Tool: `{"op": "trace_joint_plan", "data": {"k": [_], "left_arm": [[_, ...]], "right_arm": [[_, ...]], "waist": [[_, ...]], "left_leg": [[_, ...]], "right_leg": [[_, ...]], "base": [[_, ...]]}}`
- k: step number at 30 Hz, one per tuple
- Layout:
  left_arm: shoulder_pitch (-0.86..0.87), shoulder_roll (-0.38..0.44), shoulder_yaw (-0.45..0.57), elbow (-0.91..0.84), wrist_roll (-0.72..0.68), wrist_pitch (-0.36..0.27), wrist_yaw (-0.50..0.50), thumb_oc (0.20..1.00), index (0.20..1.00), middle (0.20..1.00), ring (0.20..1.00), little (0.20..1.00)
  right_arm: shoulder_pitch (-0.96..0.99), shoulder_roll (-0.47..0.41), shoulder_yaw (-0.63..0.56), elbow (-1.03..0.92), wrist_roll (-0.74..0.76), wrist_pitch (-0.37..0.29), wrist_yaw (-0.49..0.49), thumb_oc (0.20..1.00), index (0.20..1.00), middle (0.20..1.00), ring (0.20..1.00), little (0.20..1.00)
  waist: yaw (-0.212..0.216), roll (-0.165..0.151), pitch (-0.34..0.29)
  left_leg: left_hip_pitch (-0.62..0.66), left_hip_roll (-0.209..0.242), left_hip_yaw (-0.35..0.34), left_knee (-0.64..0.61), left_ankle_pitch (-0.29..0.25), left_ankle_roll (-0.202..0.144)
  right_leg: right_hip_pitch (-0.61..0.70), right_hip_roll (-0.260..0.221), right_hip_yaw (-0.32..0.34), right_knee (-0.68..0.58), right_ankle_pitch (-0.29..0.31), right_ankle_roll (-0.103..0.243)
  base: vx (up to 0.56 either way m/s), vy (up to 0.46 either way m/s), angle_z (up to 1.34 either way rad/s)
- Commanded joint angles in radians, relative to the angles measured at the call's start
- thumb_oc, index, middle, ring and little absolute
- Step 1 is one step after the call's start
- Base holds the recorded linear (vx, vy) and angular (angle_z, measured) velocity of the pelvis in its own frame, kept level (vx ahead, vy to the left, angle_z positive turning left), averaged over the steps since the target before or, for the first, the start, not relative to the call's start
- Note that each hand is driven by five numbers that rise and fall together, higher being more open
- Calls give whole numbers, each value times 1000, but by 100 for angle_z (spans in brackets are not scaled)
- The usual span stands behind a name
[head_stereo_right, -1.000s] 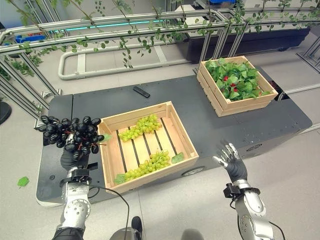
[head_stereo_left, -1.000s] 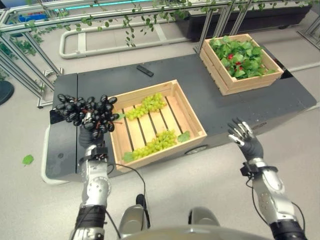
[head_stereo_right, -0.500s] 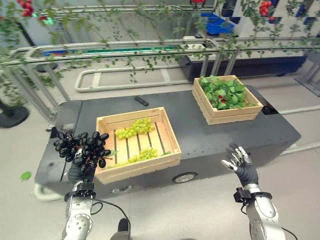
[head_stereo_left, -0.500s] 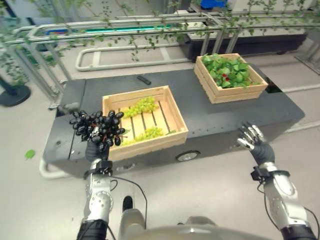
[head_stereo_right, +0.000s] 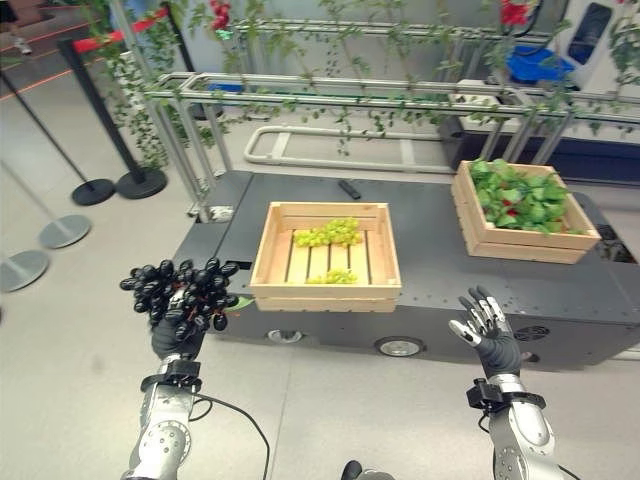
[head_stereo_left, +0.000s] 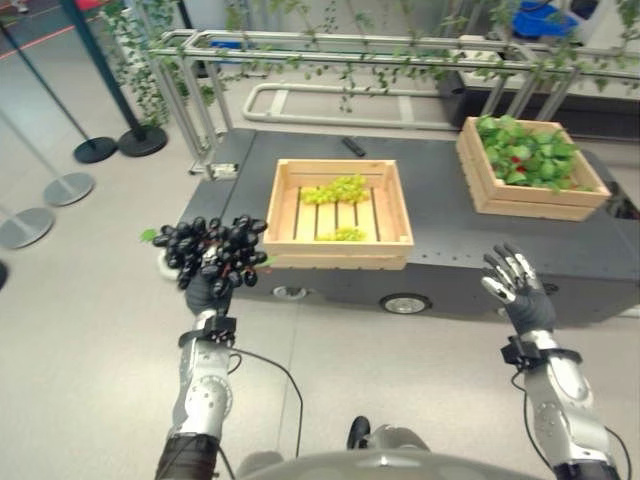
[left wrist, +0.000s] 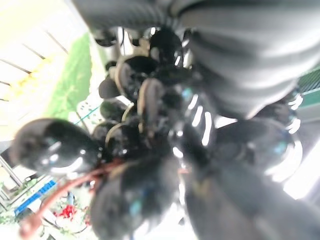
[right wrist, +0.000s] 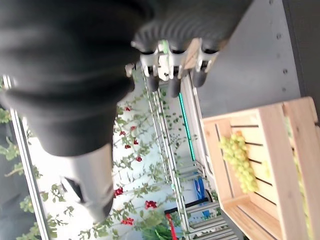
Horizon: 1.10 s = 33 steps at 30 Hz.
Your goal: Pick up the fruits from the basket on one side to the basket on the other side
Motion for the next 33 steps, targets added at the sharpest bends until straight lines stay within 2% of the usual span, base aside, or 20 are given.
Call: {"op": "trace_joint_plan", "data": {"k": [1, 11, 14, 15, 17, 18, 19, 20, 21, 22, 23, 24, 25, 26, 27, 28, 30, 31, 33], "left_arm": [[-3, 67, 59, -93, 72, -39, -21, 200, 200, 200, 200, 200], [33, 110, 102, -119, 127, -45, -17, 200, 200, 200, 200, 200], [43, 126, 113, -141, 145, -47, -11, 200, 200, 200, 200, 200], [48, 128, 113, -144, 151, -45, -12, 200, 200, 200, 200, 200], [55, 130, 102, -141, 157, -42, -5, 200, 200, 200, 200, 200], [57, 136, 91, -143, 158, -39, -8, 200, 200, 200, 200, 200], [60, 141, 80, -142, 168, -35, -14, 200, 200, 200, 200, 200], [60, 149, 62, -139, 176, -32, -24, 200, 200, 200, 200, 200], [60, 149, 62, -139, 176, -32, -24, 200, 200, 200, 200, 200], [54, 154, 51, -135, 185, -34, -26, 200, 200, 200, 200, 200], [38, 161, 38, -140, 196, -40, -35, 200, 200, 200, 200, 200], [32, 161, 24, -137, 190, -38, -43, 200, 200, 200, 200, 200], [21, 163, 4, -133, 179, -42, -50, 200, 200, 200, 200, 200], [12, 167, -10, -125, 186, -44, -51, 200, 200, 200, 200, 200], [7, 170, -18, -125, 197, -44, -53, 200, 200, 200, 200, 200], [4, 171, -27, -131, 196, -47, -50, 200, 200, 200, 200, 200], [0, 169, -30, -133, 191, -49, -52, 200, 200, 200, 200, 200], [-6, 167, -32, -127, 185, -51, -45, 200, 200, 200, 200, 200], [-4, 160, -37, -119, 163, -48, -50, 200, 200, 200, 200, 200]], "right_arm": [[-54, 0, -3, -5, 18, -68, -11, 1000, 1000, 1000, 1000, 1000], [-73, 17, 47, 25, -1, -46, 9, 1000, 1000, 1000, 1000, 1000], [-92, 25, 76, 41, -21, -39, 4, 1000, 1000, 1000, 1000, 1000], [-95, 31, 80, 47, -26, -38, 2, 1000, 1000, 1000, 1000, 1000], [-94, 41, 92, 49, -38, -39, -6, 1000, 1000, 1000, 1000, 1000], [-93, 44, 102, 48, -49, -40, -6, 1000, 1000, 1000, 1000, 1000], [-88, 47, 103, 49, -57, -39, -3, 1000, 1000, 1000, 1000, 1000], [-83, 48, 104, 51, -62, -38, -5, 1000, 1000, 1000, 1000, 1000], [-83, 48, 104, 51, -62, -38, -5, 1000, 1000, 1000, 1000, 1000], [-84, 45, 109, 55, -69, -37, -4, 1000, 1000, 1000, 1000, 1000], [-83, 32, 112, 41, -75, -38, 10, 1000, 1000, 1000, 1000, 1000], [-80, 28, 112, 39, -75, -40, 9, 1000, 1000, 1000, 1000, 1000], [-73, 22, 105, 41, -67, -42, 14, 1000, 1000, 1000, 1000, 1000], [-71, 14, 102, 44, -67, -43, 6, 1000, 1000, 1000, 1000, 1000], [-75, 10, 98, 38, -64, -44, 6, 1000, 1000, 1000, 1000, 1000], [-71, 11, 92, 27, -51, -48, 5, 1000, 1000, 1000, 1000, 1000], [-76, 12, 93, 32, -41, -49, 8, 1000, 1000, 1000, 1000, 1000], [-84, 9, 97, 29, -24, -54, 15, 1000, 1000, 1000, 1000, 1000], [-77, -2, 90, 24, -28, -60, 18, 1000, 1000, 1000, 1000, 1000]], "waist": [[33, -62, -36], [74, -90, -39], [105, -87, -30], [110, -86, -27], [115, -72, -13], [111, -60, 3], [104, -50, 3], [92, -47, 0], [91, -46, -3], [80, -46, -10], [62, -50, -8], [51, -60, -10], [32, -63, -10], [31, -74, -8], [34, -80, -6], [46, -87, -9], [44, -96, -16], [59, -95, -27], [65, -96, -40]], "left_leg": [[-80, -15, -49, 103, -12, 13], [-92, -78, -73, 70, -21, 60], [-96, -100, -101, 92, -45, 91], [-94, -114, -117, 96, -47, 105], [-70, -148, -149, 99, -56, 134], [-58, -156, -179, 100, -53, 141], [-55, -157, -216, 94, -45, 143], [-43, -166, -263, 87, -45, 140], [-45, -165, -264, 85, -42, 139], [-32, -168, -301, 74, -42, 129], [-23, -181, -381, 94, -55, 100], [-28, -193, -416, 97, -55, 95], [-24, -207, -479, 108, -67, 96], [-22, -223, -523, 100, -62, 88], [-21, -223, -555, 101, -63, 86], [-24, -218, -607, 112, -69, 75], [-27, -216, -634, 99, -58, 70], [-31, -174, -670, 85, -44, 50], [-48, -127, -712, 74, -12, 12]], "right_leg": [[125, 6, 26, -154, 14, 101], [76, -43, 33, -123, 54, 133], [26, -95, 25, 17, 43, 154], [-12, -124, 34, 95, 68, 174], [-45, -181, 67, 250, 160, 210], [-72, -173, 117, 327, 175, 208], [-110, -152, 175, 366, 153, 199], [-126, -110, 254, 333, 118, 187], [-127, -109, 253, 329, 122, 186], [-135, -81, 316, 257, 92, 177], [-134, -64, 440, 81, 81, 186], [-138, -53, 512, 4, 89, 199], [-128, 10, 631, -57, 84, 197], [-133, 20, 663, -83, 104, 213], [-128, 31, 676, -81, 111, 220], [-94, 32, 677, -72, 89, 209], [-87, 23, 664, -71, 93, 203], [-66, 37, 613, -60, 77, 186], [-41, 43, 560, -62, 49, 166]], "base": [[10, 97, 5], [-21, 124, 0], [-9, 192, 3], [30, 228, 18], [50, 269, 35], [2, 188, 63], [20, 54, 79], [25, -5, 92], [104, -58, 85], [226, -140, 114], [300, -184, 114], [357, -207, 147], [238, -127, 132], [220, -168, 152], [171, -241, 196], [151, -288, 185], [111, -276, 175], [162, -443, 190], [135, -485, 181]]}}
